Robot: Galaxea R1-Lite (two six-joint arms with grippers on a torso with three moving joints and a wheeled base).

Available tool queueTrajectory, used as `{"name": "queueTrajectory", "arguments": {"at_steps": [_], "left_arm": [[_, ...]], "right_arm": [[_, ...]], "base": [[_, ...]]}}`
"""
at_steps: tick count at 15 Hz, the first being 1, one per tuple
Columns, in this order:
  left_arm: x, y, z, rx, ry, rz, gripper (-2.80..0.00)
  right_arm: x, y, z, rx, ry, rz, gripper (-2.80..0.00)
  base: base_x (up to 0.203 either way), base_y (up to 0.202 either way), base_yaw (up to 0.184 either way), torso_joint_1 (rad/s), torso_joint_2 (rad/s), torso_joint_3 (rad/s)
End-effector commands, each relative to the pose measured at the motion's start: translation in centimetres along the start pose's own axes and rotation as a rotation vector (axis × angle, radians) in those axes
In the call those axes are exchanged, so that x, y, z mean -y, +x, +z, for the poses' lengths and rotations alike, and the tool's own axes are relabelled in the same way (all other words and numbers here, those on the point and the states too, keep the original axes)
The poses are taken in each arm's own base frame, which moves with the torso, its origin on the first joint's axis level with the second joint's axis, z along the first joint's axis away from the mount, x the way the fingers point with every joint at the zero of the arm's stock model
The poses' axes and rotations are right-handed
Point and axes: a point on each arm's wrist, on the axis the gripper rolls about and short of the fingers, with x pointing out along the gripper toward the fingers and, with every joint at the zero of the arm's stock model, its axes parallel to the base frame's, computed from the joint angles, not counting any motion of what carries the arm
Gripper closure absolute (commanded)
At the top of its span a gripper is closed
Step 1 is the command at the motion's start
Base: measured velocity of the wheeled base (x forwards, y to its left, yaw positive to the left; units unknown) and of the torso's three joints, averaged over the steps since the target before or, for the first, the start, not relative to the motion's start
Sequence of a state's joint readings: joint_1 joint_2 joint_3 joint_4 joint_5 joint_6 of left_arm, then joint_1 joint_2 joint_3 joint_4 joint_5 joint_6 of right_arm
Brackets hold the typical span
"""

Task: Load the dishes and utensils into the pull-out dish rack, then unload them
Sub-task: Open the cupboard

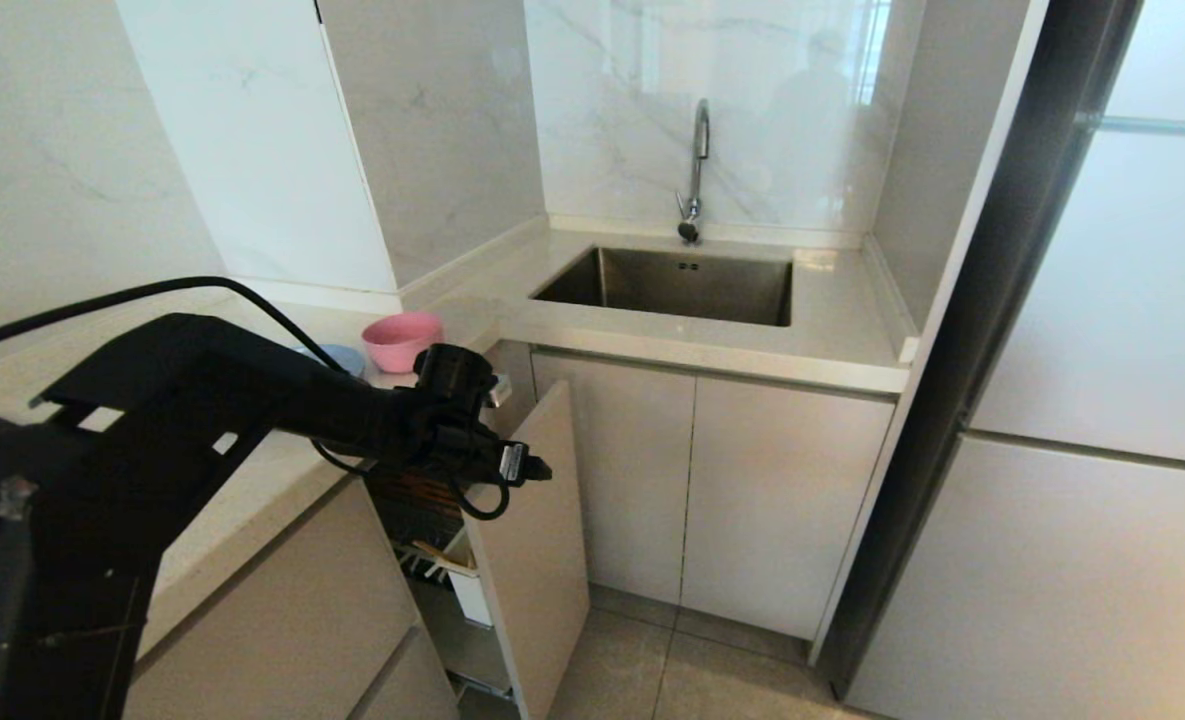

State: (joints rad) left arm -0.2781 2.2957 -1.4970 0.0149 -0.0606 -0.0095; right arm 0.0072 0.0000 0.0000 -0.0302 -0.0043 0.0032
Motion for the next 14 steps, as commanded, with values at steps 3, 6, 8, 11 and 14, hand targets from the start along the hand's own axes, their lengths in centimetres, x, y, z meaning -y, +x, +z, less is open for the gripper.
{"name": "queueTrajectory", "arguments": {"at_steps": [3, 6, 8, 11, 14], "left_arm": [[1.5, -0.8, 0.5, 0.023, -0.044, -0.016, -2.8], [2.4, -1.1, 0.5, 0.045, -0.062, -0.016, -2.8], [3.1, -1.0, -0.1, 0.04, -0.055, -0.026, -2.8], [4.2, -0.8, -0.5, 0.029, -0.073, -0.038, -2.8], [4.4, -0.5, -0.6, 0.052, -0.084, -0.008, -2.8]], "right_arm": [[0.0, 0.1, -0.2, -0.007, 0.0, 0.0, 0.0], [0.0, 0.1, -0.2, -0.007, 0.0, 0.0, 0.0], [0.0, 0.1, -0.3, -0.009, 0.0, 0.0, 0.0], [0.0, 0.1, -0.2, -0.008, 0.0, 0.0, 0.0], [0.0, 0.1, -0.2, -0.007, 0.0, 0.0, 0.0]], "base": [[0.0, 0.0, 0.0, 0.0, 0.0, 0.0], [0.0, 0.0, 0.0, 0.0, 0.0, 0.0], [0.0, 0.0, 0.0, 0.0, 0.0, 0.0], [0.0, 0.0, 0.0, 0.0, 0.0, 0.0], [0.0, 0.0, 0.0, 0.0, 0.0, 0.0]]}}
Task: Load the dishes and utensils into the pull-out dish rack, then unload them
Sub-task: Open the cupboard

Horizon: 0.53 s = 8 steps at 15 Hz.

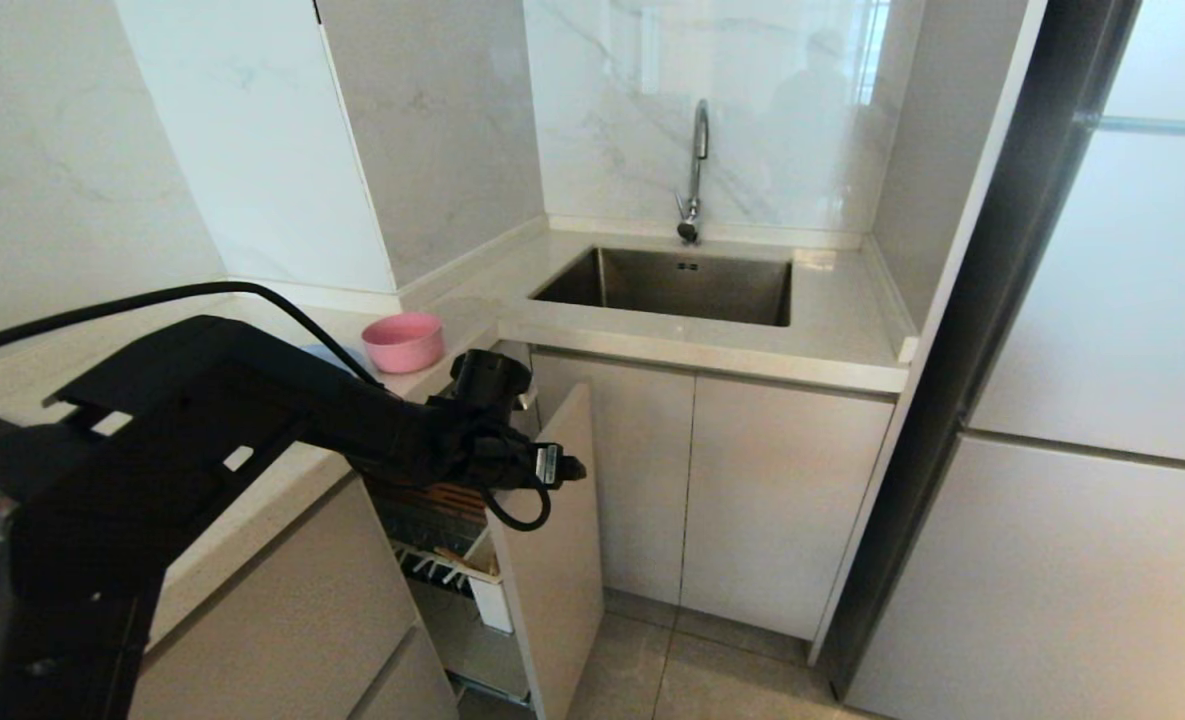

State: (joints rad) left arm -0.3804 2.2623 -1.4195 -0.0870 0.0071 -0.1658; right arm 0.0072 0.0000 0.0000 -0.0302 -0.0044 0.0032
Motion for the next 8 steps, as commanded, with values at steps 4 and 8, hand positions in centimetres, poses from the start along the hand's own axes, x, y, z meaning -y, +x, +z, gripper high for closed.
{"name": "queueTrajectory", "arguments": {"at_steps": [4, 8], "left_arm": [[0.7, -0.1, -0.5, -0.013, -0.001, -0.007, -2.8], [2.3, -0.1, -1.2, -0.028, 0.004, -0.032, -2.8]], "right_arm": [[0.0, 0.1, -0.2, -0.008, 0.0, 0.0, 0.0], [0.0, 0.1, -0.2, -0.007, 0.0, 0.0, 0.0]], "base": [[0.0, 0.0, 0.0, 0.0, 0.0, 0.0], [0.0, 0.0, 0.0, 0.0, 0.0, 0.0]]}}
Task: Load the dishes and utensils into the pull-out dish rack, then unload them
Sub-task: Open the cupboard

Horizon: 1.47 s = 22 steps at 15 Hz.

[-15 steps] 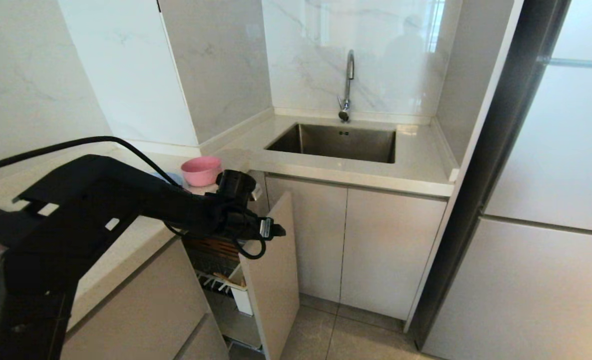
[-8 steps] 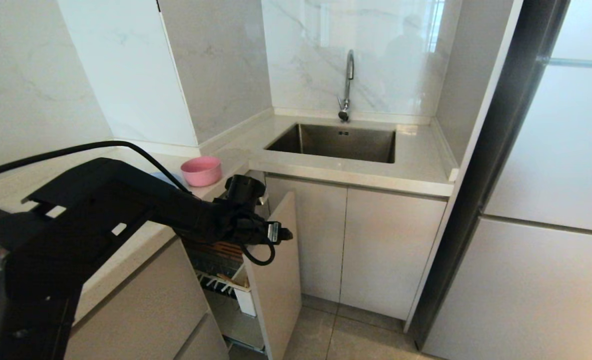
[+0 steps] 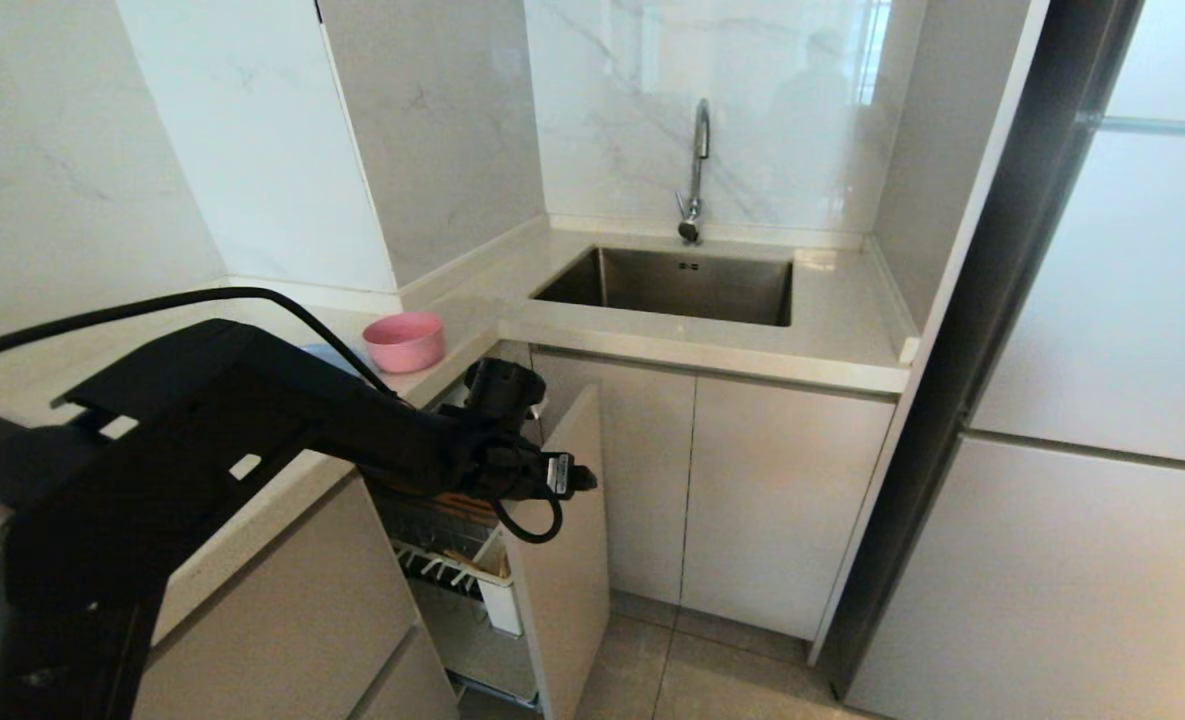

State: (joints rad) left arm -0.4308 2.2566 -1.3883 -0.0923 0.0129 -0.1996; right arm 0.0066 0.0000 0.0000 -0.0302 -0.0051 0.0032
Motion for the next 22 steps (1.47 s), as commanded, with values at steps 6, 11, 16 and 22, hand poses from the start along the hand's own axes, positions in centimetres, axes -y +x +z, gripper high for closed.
{"name": "queueTrajectory", "arguments": {"at_steps": [6, 11, 16, 22], "left_arm": [[3.0, -0.1, -0.9, -0.017, 0.028, -0.051, -2.8], [5.3, -0.3, -1.6, -0.025, 0.06, -0.088, -2.8], [6.6, -0.3, -2.0, -0.032, 0.066, -0.111, -2.8], [8.3, -0.3, -2.7, -0.043, 0.095, -0.139, -2.8]], "right_arm": [[0.0, 0.1, -0.2, -0.007, 0.0, 0.001, 0.0], [0.0, 0.1, -0.2, -0.008, 0.0, 0.001, 0.0], [0.0, 0.1, -0.2, -0.008, 0.0, 0.001, 0.0], [0.0, 0.1, -0.2, -0.008, 0.0, 0.001, 0.0]], "base": [[0.0, 0.0, 0.0, 0.0, 0.0, 0.0], [0.0, 0.0, 0.0, 0.0, 0.0, 0.0], [0.0, 0.0, 0.0, 0.0, 0.0, 0.0], [0.0, 0.0, 0.0, 0.0, 0.0, 0.0]]}}
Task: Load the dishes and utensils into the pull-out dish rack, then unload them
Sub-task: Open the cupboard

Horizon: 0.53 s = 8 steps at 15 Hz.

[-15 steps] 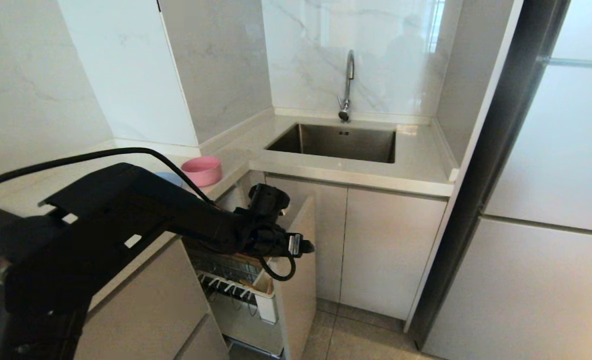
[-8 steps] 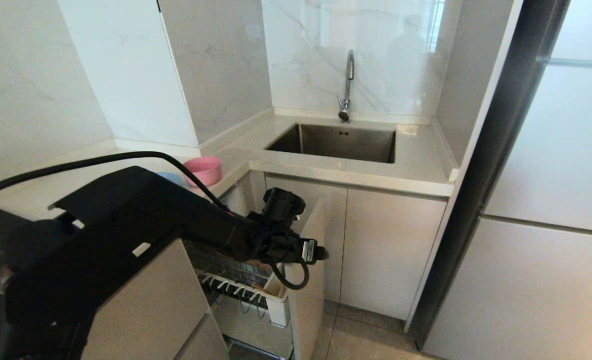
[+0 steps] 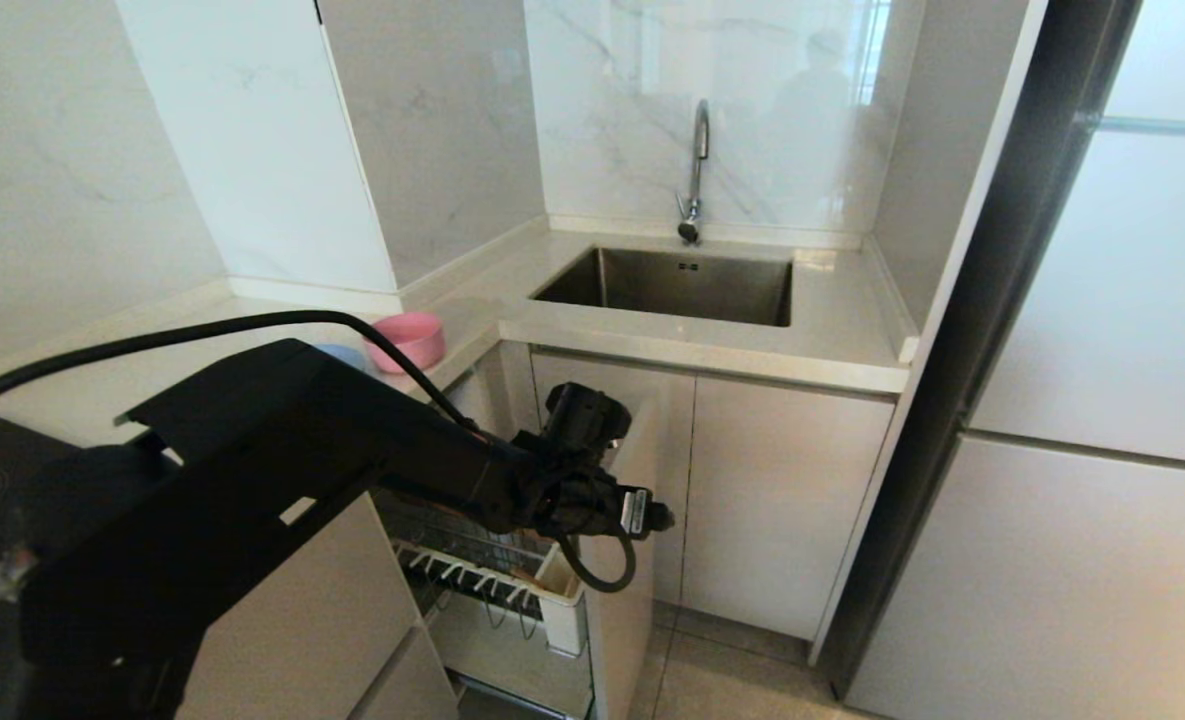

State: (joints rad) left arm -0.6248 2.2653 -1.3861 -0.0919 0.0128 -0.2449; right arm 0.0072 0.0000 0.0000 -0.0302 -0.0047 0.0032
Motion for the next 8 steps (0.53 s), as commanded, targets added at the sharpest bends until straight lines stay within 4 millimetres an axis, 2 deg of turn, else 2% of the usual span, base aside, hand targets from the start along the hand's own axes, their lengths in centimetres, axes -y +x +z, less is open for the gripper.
{"name": "queueTrajectory", "arguments": {"at_steps": [1, 8], "left_arm": [[0.6, 0.1, -0.2, -0.004, 0.008, -0.013, -2.8], [2.3, 0.5, -0.6, -0.011, 0.026, -0.044, -2.8]], "right_arm": [[0.0, 0.1, -0.2, -0.007, 0.0, 0.0, 0.0], [0.0, 0.1, -0.2, -0.008, 0.0, 0.0, 0.0]], "base": [[0.0, 0.0, 0.0, 0.0, 0.0, 0.0], [0.0, 0.0, 0.0, 0.0, 0.0, 0.0]]}}
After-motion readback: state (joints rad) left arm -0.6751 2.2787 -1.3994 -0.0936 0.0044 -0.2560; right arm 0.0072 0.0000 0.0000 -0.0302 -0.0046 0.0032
